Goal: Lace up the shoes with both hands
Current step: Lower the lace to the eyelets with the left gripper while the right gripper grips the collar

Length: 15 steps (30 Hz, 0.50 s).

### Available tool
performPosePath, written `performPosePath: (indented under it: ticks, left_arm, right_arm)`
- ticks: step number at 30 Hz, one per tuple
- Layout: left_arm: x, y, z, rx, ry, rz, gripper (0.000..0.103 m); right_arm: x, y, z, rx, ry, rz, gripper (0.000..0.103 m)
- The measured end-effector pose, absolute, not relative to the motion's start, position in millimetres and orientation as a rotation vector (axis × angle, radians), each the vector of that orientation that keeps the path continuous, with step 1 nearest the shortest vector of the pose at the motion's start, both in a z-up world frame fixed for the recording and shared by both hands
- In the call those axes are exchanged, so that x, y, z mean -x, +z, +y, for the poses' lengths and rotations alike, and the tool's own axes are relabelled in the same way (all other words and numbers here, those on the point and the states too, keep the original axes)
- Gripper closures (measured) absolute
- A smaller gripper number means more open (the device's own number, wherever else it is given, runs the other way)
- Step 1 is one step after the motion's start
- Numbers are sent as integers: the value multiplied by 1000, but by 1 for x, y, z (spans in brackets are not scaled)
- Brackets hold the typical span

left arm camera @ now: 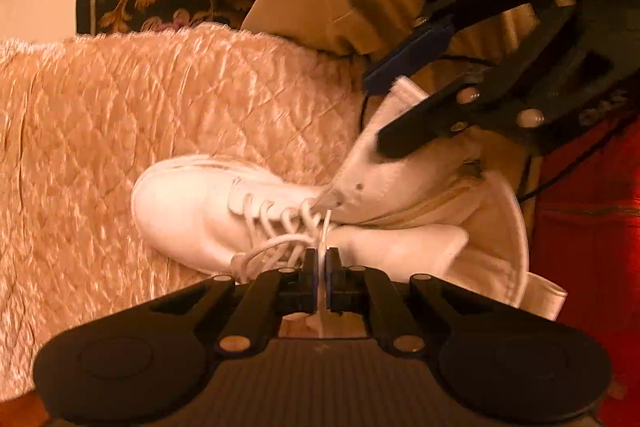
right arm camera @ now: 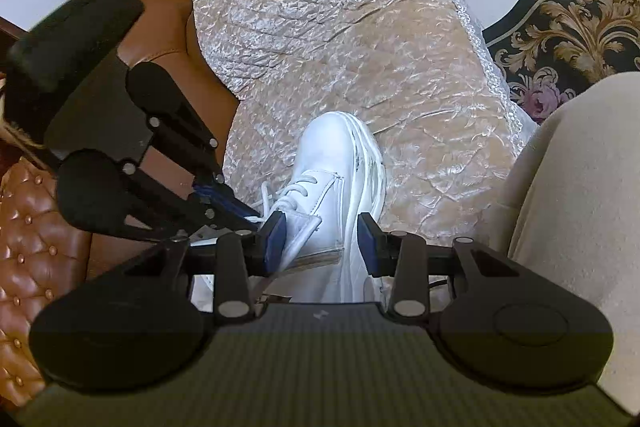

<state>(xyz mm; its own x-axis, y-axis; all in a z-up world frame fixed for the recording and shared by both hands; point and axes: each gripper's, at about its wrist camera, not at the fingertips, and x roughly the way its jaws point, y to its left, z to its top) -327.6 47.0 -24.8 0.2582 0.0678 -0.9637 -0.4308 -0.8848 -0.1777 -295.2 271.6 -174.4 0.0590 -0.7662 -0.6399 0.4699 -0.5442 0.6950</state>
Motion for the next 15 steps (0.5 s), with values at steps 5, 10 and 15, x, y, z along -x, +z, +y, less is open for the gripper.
performPosePath:
  ticks: [5, 10, 15]
  left_arm:
    - [327, -21, 46, 2115, 1684, 337, 101]
    - [324, -13, 50, 2086, 1716, 336, 101]
    - [327, -11, 58, 2069, 1705, 371, 101]
  right_arm:
    - [294, -171, 271, -1375, -1669, -309, 58]
    - [294, -170, 269, -1367, -1674, -296, 58]
    - [293, -168, 267, -1361, -1675, -283, 58]
